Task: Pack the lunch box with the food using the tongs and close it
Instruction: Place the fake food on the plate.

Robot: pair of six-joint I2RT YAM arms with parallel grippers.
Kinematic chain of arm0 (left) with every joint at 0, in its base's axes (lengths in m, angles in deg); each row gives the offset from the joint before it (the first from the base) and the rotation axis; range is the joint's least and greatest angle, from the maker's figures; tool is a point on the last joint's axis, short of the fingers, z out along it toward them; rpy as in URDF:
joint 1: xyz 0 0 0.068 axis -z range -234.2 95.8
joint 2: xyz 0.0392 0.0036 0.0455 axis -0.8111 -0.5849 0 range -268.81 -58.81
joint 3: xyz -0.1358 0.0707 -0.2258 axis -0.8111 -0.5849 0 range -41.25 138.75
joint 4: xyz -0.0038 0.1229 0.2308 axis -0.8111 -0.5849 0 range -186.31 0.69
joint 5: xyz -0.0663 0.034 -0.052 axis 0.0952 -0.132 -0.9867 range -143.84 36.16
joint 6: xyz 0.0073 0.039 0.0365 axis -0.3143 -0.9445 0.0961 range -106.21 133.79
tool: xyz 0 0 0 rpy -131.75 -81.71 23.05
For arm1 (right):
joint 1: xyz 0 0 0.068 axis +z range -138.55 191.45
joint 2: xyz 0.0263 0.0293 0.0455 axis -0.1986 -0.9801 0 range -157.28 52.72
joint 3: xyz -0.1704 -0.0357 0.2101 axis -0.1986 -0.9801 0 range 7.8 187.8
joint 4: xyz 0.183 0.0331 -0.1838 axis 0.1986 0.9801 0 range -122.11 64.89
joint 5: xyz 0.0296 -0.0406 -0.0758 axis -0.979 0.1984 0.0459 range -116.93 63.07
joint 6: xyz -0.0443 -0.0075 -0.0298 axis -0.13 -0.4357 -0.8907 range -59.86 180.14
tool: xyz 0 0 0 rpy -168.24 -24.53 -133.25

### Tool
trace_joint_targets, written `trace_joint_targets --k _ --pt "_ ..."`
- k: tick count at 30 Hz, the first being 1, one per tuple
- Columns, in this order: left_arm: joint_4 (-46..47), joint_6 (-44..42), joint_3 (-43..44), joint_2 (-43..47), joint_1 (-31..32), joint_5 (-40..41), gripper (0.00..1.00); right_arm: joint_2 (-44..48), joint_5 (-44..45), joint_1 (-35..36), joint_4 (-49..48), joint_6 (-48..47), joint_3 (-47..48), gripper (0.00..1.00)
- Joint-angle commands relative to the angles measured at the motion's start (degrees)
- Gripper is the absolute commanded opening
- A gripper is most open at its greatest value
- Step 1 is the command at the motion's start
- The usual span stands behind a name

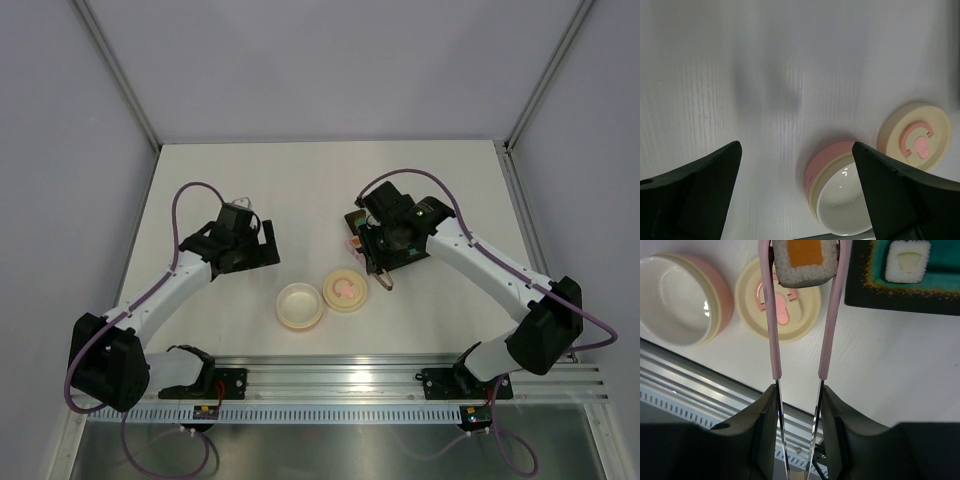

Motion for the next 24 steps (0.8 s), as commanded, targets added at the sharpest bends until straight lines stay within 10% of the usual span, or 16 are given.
trace_joint_targets --k 1,24 --pt "0.3 1.6 2.2 0.2 -1.3 -2.4 0.97 2.4 -0.7 3.6 -3.0 -0.7 -0.5 0.04" --pt "-0.9 2.4 3.3 1.7 -10.3 -6.5 0.97 1.2 -2.2 19.1 -7.5 -2.9 -2.4 0.04"
